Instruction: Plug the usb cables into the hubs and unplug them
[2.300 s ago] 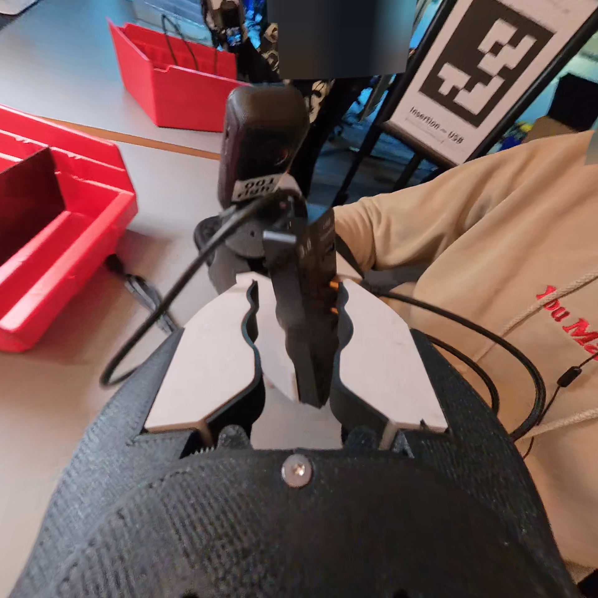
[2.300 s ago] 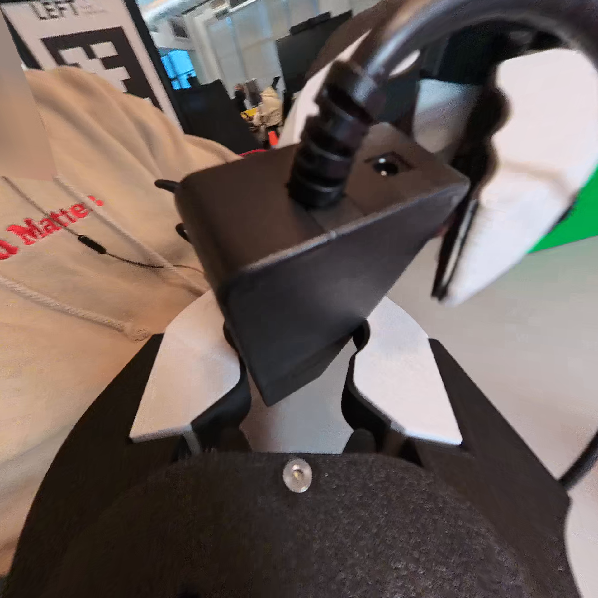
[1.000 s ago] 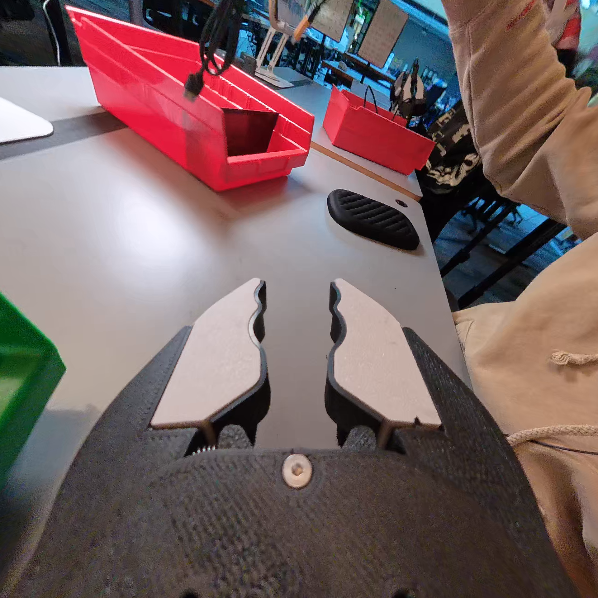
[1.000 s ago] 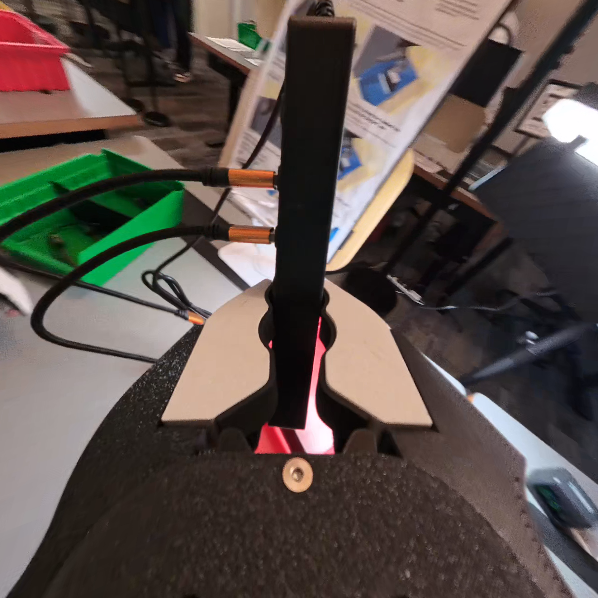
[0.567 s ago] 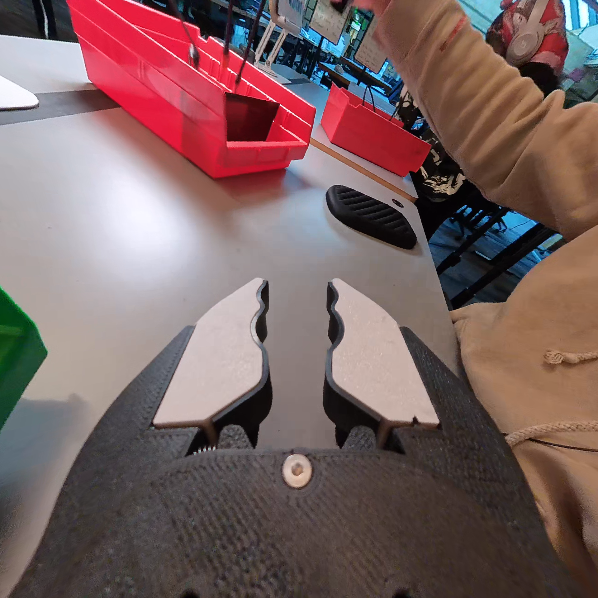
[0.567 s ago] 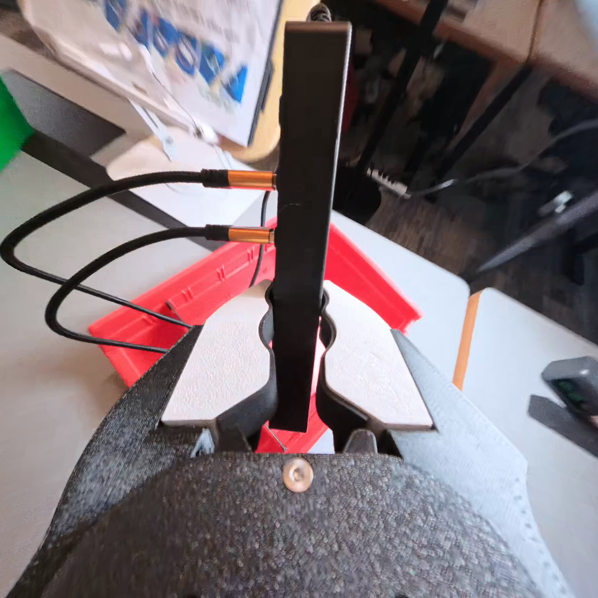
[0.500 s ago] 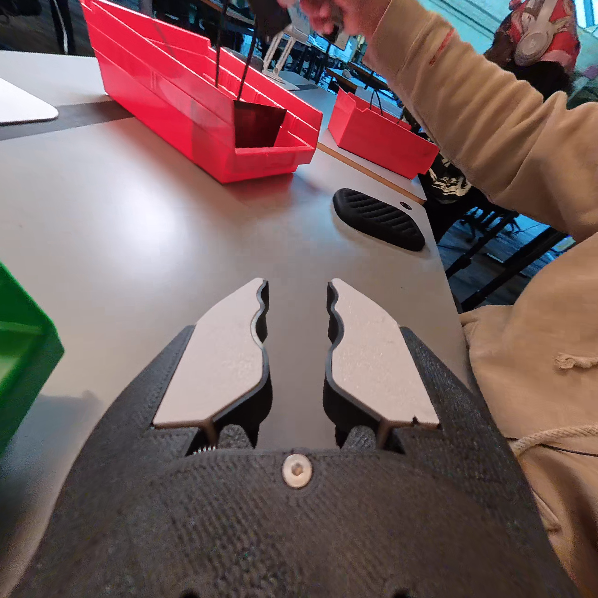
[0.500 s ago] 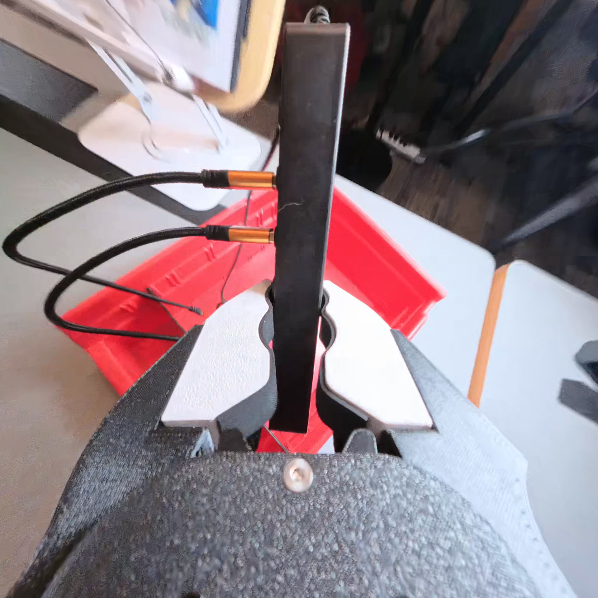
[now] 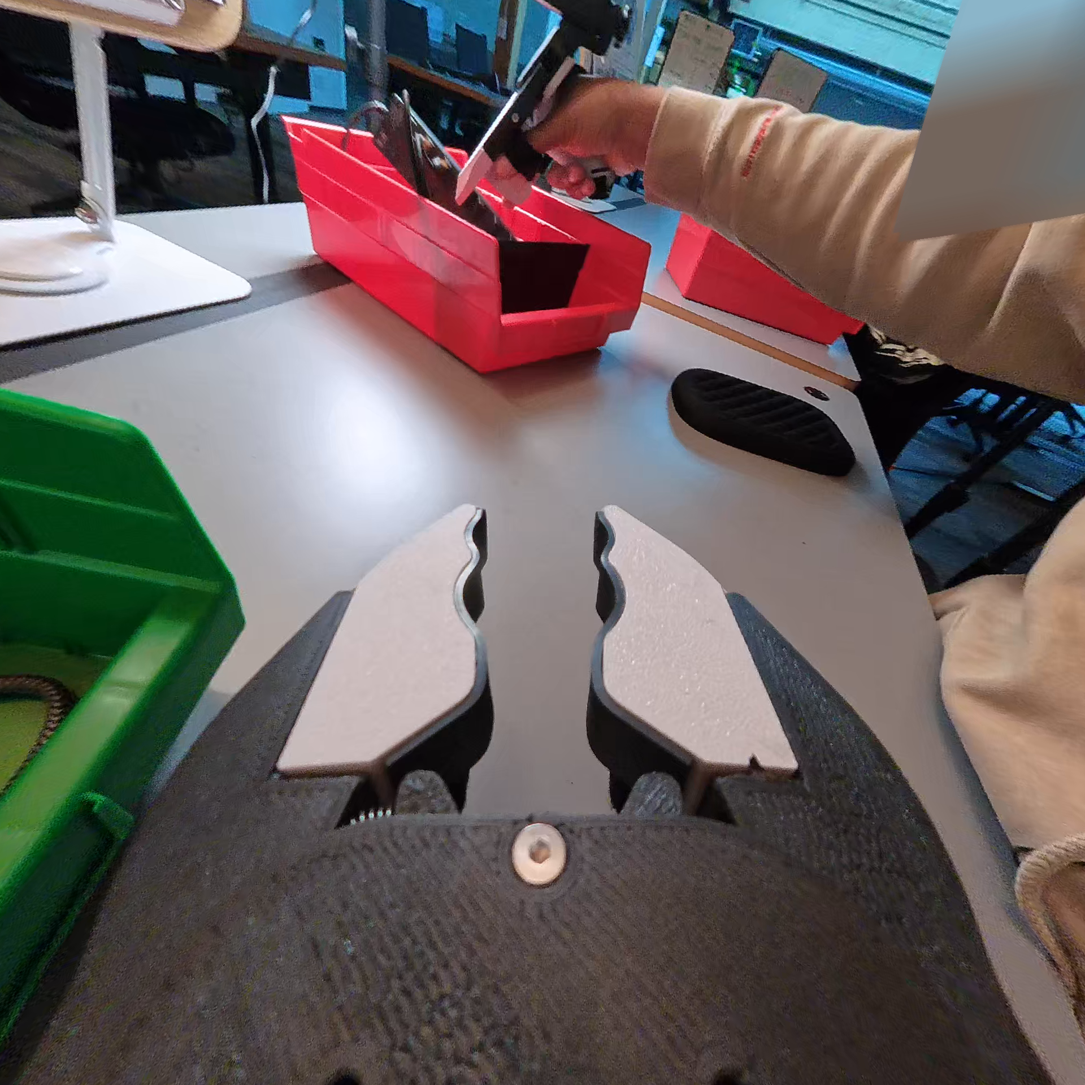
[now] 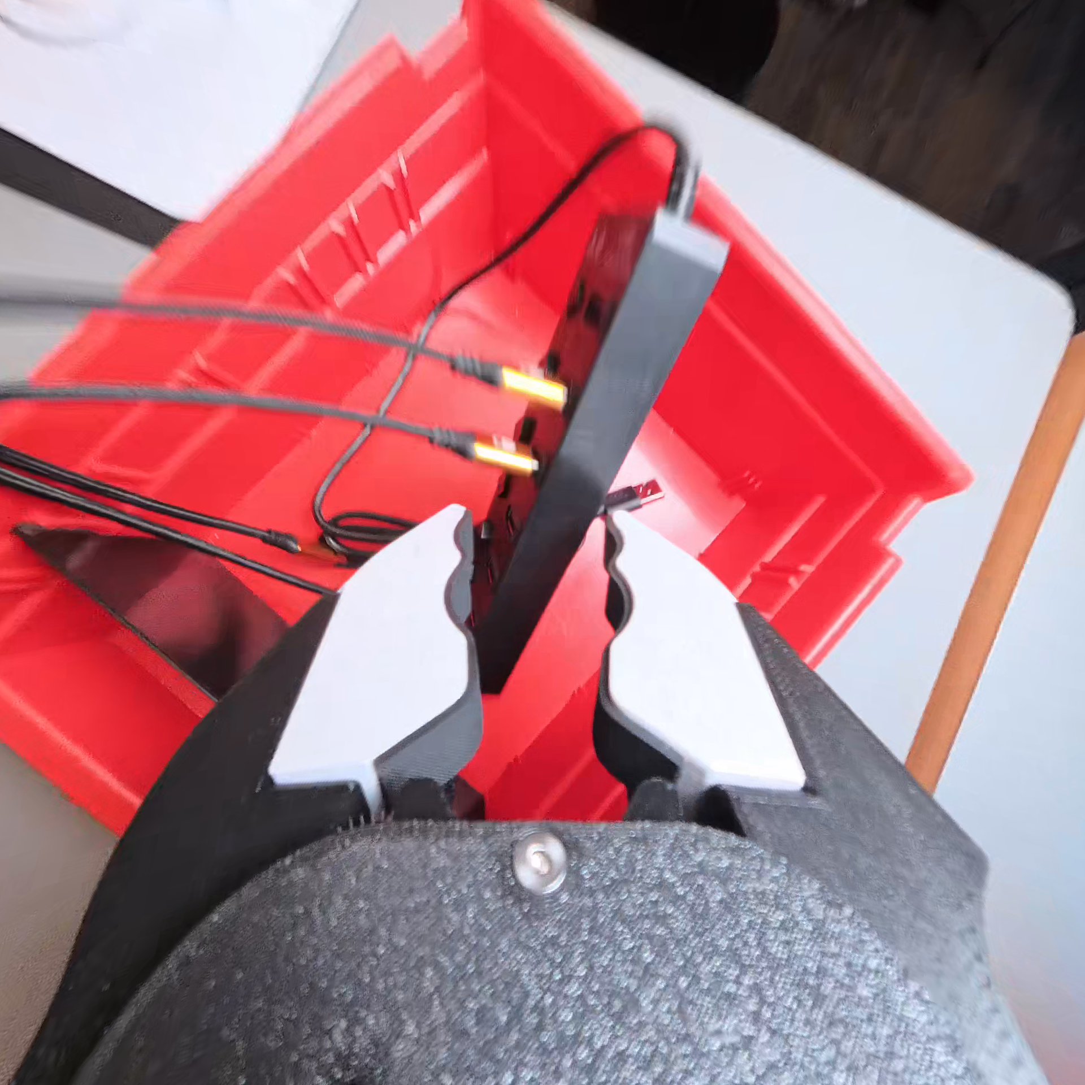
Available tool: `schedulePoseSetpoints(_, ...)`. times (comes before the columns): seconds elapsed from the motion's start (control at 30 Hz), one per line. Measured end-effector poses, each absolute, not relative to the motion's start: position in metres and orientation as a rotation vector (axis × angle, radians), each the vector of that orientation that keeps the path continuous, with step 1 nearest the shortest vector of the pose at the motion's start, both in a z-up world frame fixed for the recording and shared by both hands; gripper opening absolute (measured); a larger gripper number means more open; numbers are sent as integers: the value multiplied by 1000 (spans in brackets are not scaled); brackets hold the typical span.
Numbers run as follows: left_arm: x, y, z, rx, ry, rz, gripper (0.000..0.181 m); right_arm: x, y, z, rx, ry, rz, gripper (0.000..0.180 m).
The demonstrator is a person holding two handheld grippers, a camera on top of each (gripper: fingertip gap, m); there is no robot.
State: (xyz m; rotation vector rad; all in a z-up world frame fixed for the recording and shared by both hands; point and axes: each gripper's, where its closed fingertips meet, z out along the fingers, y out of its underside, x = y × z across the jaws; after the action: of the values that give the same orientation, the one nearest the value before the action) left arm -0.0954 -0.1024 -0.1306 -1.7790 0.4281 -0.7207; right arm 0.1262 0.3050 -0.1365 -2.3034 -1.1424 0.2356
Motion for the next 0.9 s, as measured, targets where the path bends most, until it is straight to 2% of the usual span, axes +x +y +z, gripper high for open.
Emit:
schedulePoseSetpoints(0.03, -98, -102, -129, -1772, 418, -701, 35, 123, 307, -126, -2250, -1118, 250, 49)
schedulePoseSetpoints(0.1, -104, -99, -126, -1758, 393, -656, 36, 117, 308, -100, -2097, -1079, 256, 55)
schedulePoseSetpoints(0.27, -123, -93, -123, -1752, 315, -523, 39, 91, 266, -33, -1726, -1019, 413, 57)
schedulePoseSetpoints(0.4, -139, -89, -125, -1769, 246, -412, 41, 78, 208, -18, -1537, -1035, 513, 55)
schedulePoseSetpoints(0.63, -178, -85, -130, -1818, 83, -120, 44, 74, 124, -60, -1381, -1101, 615, 50)
schedulePoseSetpoints(0.9, -200, -85, -132, -1835, -4, -15, 51, 84, 96, -108, -1321, -1122, 580, 43)
